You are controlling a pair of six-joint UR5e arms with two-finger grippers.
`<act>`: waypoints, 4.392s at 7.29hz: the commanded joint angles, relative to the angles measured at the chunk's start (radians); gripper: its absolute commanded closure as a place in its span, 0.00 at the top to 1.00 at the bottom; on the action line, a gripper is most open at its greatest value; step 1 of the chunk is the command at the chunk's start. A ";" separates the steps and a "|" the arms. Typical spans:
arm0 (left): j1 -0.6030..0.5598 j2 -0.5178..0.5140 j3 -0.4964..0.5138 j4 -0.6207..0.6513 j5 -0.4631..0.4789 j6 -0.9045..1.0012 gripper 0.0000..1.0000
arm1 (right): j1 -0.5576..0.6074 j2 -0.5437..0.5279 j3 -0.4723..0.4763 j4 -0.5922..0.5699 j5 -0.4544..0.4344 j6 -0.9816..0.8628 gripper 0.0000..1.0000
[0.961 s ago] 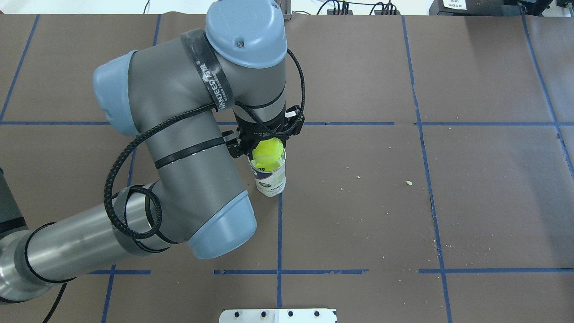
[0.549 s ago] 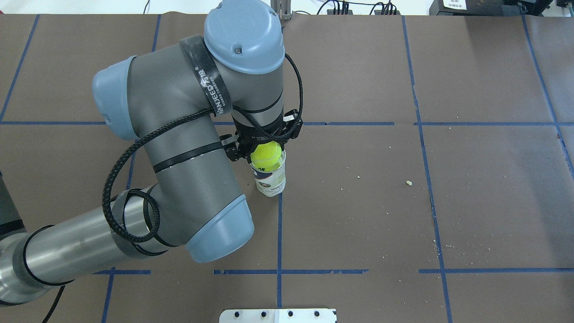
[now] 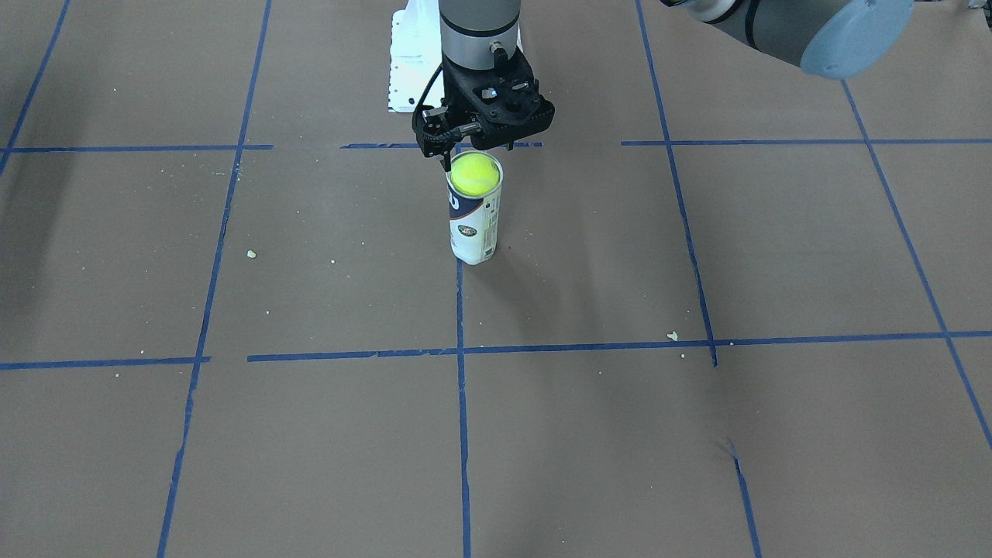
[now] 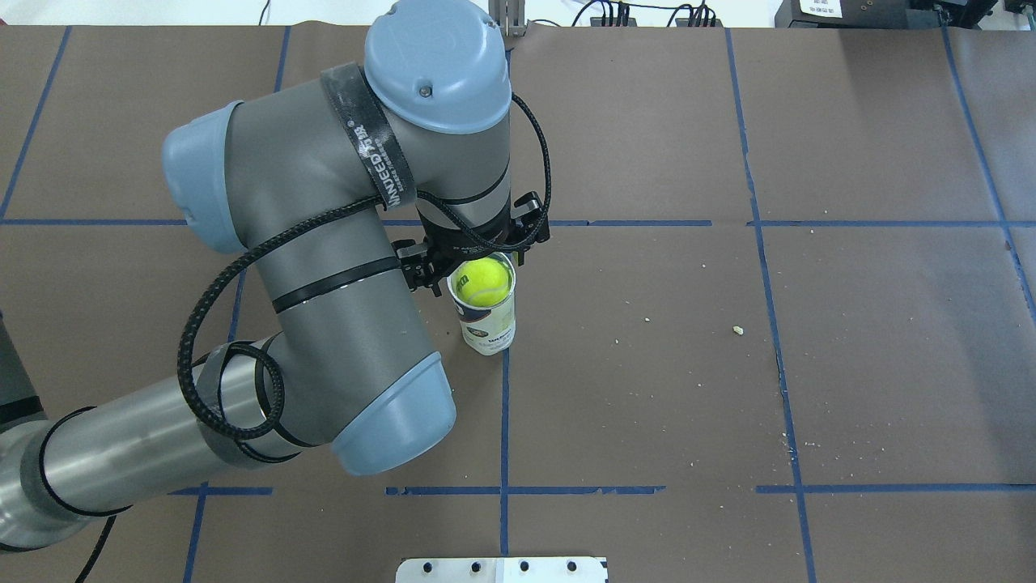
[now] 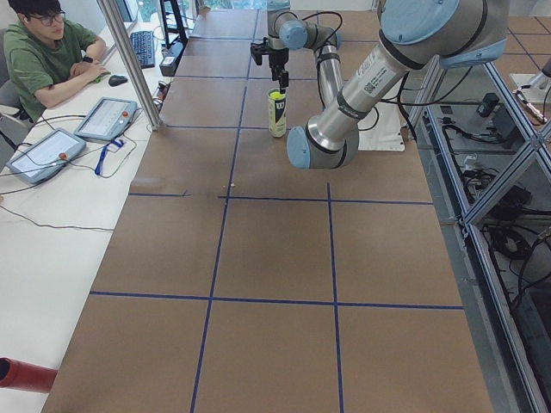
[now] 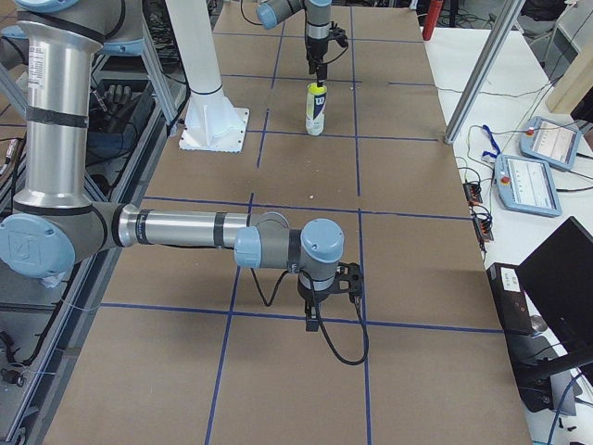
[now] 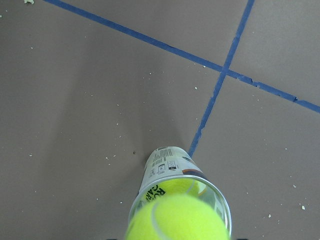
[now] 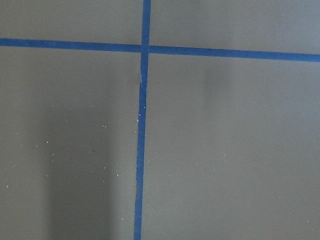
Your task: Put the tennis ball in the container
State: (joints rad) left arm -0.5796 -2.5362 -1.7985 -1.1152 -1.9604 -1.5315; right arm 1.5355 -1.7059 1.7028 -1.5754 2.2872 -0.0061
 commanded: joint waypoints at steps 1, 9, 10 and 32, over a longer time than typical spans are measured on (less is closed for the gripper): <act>-0.002 0.002 -0.010 0.000 0.000 0.001 1.00 | 0.000 0.000 0.000 0.000 0.000 0.000 1.00; -0.557 0.609 -0.210 -0.278 -0.206 1.010 1.00 | 0.000 -0.001 0.000 0.000 0.000 0.000 1.00; -0.662 0.693 -0.206 -0.282 -0.266 1.179 1.00 | 0.000 -0.001 0.000 0.000 0.000 0.000 1.00; -0.993 1.123 -0.042 -0.413 -0.356 1.654 1.00 | 0.000 -0.001 0.000 0.000 0.000 0.000 1.00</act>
State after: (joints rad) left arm -1.5724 -1.4125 -1.8415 -1.5277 -2.3163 0.1227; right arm 1.5355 -1.7067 1.7027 -1.5754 2.2872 -0.0061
